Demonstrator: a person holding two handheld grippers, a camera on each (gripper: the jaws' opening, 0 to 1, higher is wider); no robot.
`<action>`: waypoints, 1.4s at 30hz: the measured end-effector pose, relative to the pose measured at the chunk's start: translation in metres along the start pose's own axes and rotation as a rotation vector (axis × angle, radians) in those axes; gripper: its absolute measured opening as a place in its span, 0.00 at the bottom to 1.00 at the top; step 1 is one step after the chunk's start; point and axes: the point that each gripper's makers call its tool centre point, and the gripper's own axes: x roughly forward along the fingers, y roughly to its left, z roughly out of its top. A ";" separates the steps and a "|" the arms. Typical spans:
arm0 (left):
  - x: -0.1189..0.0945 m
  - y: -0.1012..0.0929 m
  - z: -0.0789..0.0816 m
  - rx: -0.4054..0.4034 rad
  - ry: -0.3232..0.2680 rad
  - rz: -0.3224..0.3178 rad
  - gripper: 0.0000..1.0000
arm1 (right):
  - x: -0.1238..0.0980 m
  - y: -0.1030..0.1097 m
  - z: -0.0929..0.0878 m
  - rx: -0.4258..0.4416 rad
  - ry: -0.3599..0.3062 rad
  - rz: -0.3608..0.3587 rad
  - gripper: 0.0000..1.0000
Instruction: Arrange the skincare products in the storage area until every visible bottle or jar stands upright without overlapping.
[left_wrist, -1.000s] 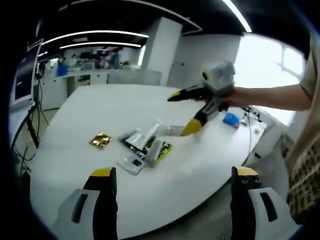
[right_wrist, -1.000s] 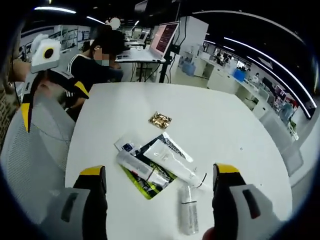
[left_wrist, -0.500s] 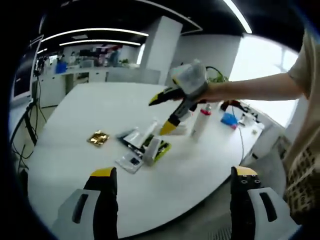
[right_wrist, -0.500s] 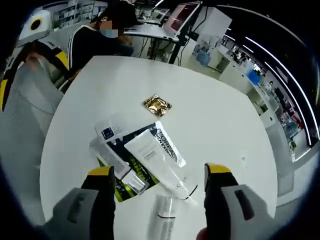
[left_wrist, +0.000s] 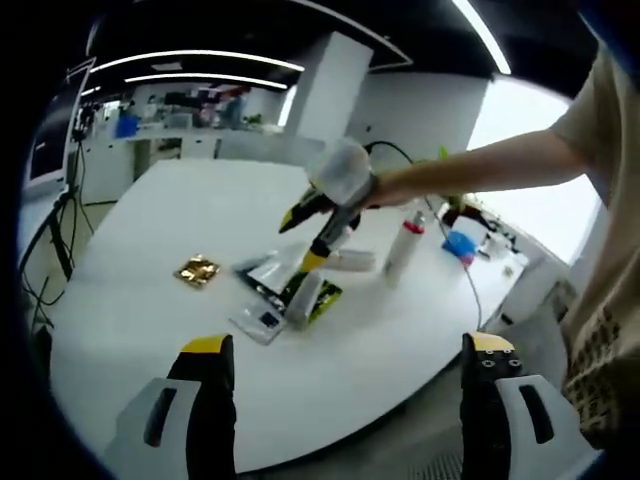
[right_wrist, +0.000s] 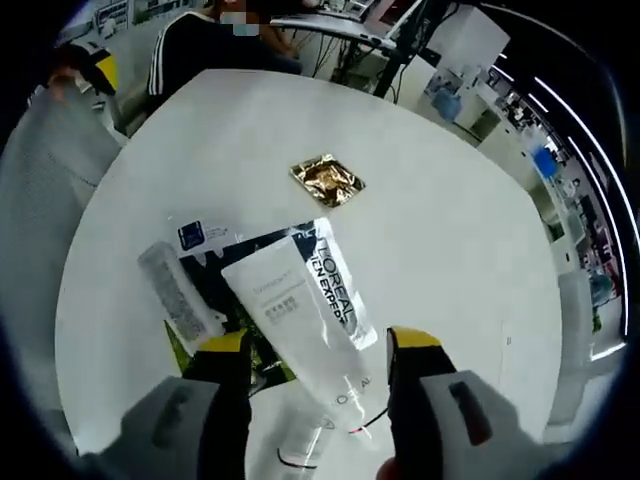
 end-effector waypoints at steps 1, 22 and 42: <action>0.000 0.000 0.000 -0.002 0.000 -0.001 0.91 | 0.002 0.000 -0.001 -0.002 0.003 0.006 0.50; 0.000 0.006 -0.003 -0.030 0.005 0.017 0.91 | 0.016 0.022 0.001 -0.296 0.069 0.233 0.36; 0.000 0.007 -0.001 -0.043 -0.010 0.024 0.90 | 0.012 0.025 0.000 -0.312 0.079 0.165 0.28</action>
